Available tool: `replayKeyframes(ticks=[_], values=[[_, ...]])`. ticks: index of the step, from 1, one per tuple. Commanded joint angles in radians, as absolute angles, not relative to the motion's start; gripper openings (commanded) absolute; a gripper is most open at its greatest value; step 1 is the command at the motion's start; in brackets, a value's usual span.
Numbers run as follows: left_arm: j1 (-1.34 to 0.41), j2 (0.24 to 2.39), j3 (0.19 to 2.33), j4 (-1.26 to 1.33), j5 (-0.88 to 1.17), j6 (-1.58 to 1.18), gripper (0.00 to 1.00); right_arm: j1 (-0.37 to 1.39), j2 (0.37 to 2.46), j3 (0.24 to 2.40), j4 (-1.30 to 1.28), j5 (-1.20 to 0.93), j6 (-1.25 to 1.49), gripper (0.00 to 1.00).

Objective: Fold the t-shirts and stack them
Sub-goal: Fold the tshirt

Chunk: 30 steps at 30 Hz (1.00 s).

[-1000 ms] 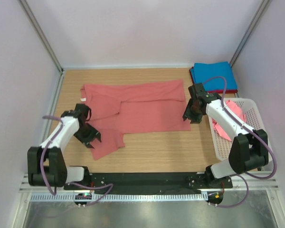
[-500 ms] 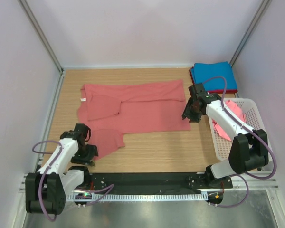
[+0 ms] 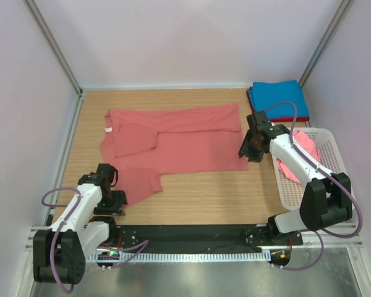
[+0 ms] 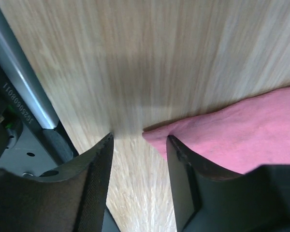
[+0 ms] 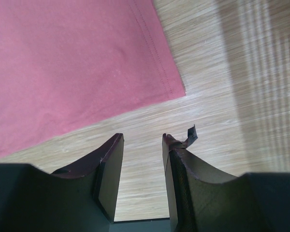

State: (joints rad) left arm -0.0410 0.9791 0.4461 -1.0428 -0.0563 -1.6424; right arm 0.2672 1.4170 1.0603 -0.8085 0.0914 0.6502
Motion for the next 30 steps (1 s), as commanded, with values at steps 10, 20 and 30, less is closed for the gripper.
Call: replayKeyframes(ticks=[10,20,30], values=[[-0.04,1.055,0.517,-0.976,-0.181,-1.603,0.0,0.268,1.456,1.131,-0.854,0.225,0.793,0.46],[-0.04,1.011,0.646,-1.086,-0.272,-1.595,0.0,0.268,1.489,1.072,-0.827,0.244,0.83,0.45],[-0.04,1.012,0.69,-1.117,-0.25,-1.611,0.0,0.268,1.554,0.999,-0.744,0.267,0.94,0.47]])
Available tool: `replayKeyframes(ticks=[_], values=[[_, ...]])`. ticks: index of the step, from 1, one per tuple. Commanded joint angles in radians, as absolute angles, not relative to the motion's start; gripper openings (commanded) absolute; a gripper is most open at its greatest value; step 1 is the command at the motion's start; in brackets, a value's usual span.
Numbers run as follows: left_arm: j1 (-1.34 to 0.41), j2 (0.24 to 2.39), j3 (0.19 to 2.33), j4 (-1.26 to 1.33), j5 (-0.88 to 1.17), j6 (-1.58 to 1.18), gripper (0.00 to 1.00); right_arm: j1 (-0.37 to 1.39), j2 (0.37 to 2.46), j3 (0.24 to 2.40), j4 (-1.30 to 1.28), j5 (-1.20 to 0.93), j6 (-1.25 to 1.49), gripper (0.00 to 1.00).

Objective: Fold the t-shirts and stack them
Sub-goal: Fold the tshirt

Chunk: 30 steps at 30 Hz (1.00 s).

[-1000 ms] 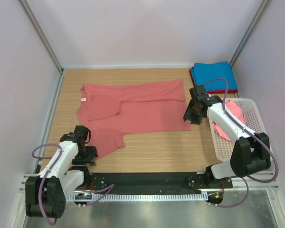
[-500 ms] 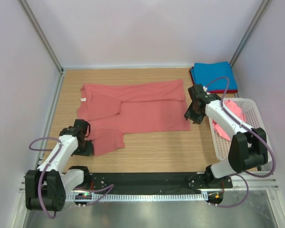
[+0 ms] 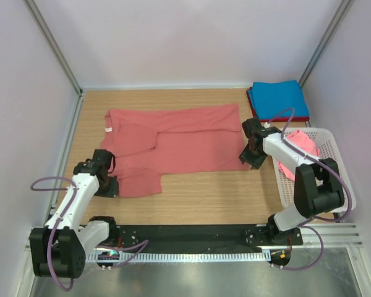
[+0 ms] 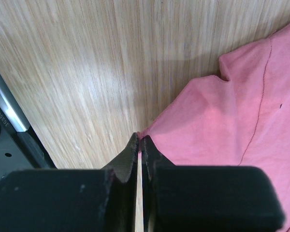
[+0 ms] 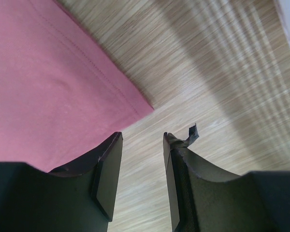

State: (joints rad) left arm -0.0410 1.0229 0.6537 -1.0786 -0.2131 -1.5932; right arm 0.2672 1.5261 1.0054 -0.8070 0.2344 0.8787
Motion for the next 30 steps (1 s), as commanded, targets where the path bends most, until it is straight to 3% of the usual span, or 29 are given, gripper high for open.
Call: replayKeyframes(ticks=[1,16,20,21,23,30], values=[[-0.04,1.012,0.692,-1.115,-0.253,-1.611,0.0,0.268,1.574,0.999,-0.735,0.276,0.94,0.46],[-0.04,1.048,0.753,-1.089,-0.249,-1.598,0.0,0.27,1.697,0.983,-0.67,0.344,0.997,0.44],[-0.04,1.055,0.768,-1.08,-0.252,-1.594,0.0,0.27,1.701,0.986,-0.672,0.359,1.006,0.3],[-0.04,1.058,0.773,-1.078,-0.255,-1.591,0.0,0.27,1.697,0.986,-0.673,0.365,1.005,0.17],[-0.04,1.066,0.802,-1.086,-0.274,-1.577,0.0,0.27,1.683,0.999,-0.676,0.37,0.994,0.04],[-0.04,1.133,0.899,-1.054,-0.321,-1.531,0.0,0.271,1.689,1.098,-0.712,0.388,0.911,0.01]])
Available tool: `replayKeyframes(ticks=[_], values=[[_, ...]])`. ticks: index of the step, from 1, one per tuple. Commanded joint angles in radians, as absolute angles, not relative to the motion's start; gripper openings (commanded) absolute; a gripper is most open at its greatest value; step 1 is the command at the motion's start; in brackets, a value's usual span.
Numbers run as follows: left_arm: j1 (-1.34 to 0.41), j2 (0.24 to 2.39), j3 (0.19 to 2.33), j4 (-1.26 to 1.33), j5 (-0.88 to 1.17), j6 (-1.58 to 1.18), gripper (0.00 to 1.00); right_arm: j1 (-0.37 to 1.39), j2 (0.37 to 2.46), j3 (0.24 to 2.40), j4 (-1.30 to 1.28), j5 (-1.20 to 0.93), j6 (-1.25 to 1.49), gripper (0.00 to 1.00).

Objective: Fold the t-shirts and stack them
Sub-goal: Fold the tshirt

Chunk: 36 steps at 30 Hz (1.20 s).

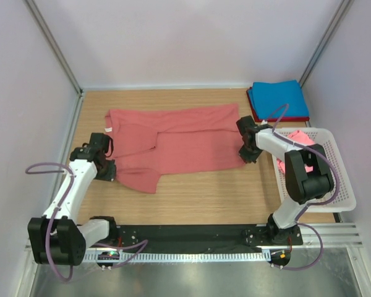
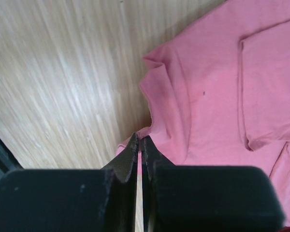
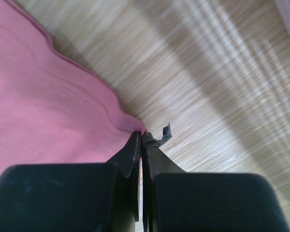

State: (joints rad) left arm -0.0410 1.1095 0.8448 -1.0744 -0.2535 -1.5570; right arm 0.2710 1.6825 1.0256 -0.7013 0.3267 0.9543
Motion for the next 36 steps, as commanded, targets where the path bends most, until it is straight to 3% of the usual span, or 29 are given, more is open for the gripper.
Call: replayKeyframes(ticks=[1,16,36], values=[[-0.04,1.164,0.913,-1.052,-0.325,-1.523,0.0,0.272,1.695,1.132,-0.724,0.391,0.902,0.01],[-0.008,1.535,1.311,-1.022,-0.387,-1.384,0.0,0.213,1.931,1.498,-0.824,0.384,0.758,0.01],[0.069,1.991,1.767,-1.069,-0.345,-1.229,0.0,0.175,2.118,1.755,-0.899,0.341,0.752,0.01]])
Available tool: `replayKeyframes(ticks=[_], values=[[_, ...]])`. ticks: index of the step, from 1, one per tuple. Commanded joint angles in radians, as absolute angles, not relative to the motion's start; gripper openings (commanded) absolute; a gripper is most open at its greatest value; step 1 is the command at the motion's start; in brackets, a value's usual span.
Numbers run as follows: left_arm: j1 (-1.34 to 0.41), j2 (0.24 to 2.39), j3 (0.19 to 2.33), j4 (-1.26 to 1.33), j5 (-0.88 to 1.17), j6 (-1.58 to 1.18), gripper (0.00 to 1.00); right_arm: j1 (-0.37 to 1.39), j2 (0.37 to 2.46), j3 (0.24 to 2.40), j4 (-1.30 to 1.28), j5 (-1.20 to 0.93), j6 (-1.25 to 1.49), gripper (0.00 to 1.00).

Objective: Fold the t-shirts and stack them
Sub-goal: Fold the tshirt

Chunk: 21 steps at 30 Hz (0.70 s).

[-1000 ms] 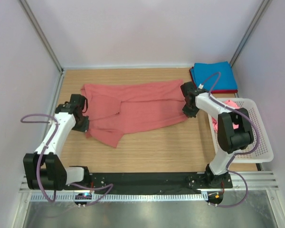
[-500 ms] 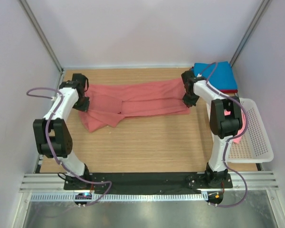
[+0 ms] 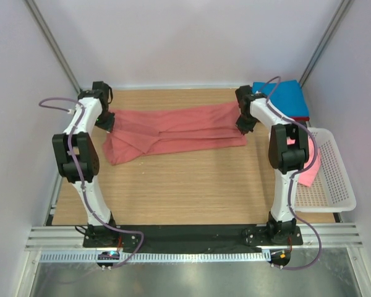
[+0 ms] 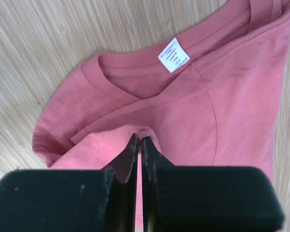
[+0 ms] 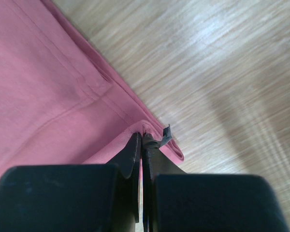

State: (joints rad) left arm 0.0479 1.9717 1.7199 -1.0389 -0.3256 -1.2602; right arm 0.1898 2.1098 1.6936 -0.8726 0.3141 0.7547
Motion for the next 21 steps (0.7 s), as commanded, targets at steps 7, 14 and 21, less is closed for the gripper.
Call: replayKeyframes(ticks=[7,14,21], values=[[0.072,2.066,1.831,-1.069,-0.327,-1.181,0.0,0.169,2.164,1.825,-0.917,0.345,0.762,0.01],[0.072,2.143,1.901,-1.101,-0.299,-1.16,0.0,0.167,2.203,1.893,-0.933,0.353,0.761,0.03],[0.074,2.18,1.98,-1.178,-0.324,-1.161,0.13,0.167,2.189,1.957,-0.974,0.374,0.773,0.24]])
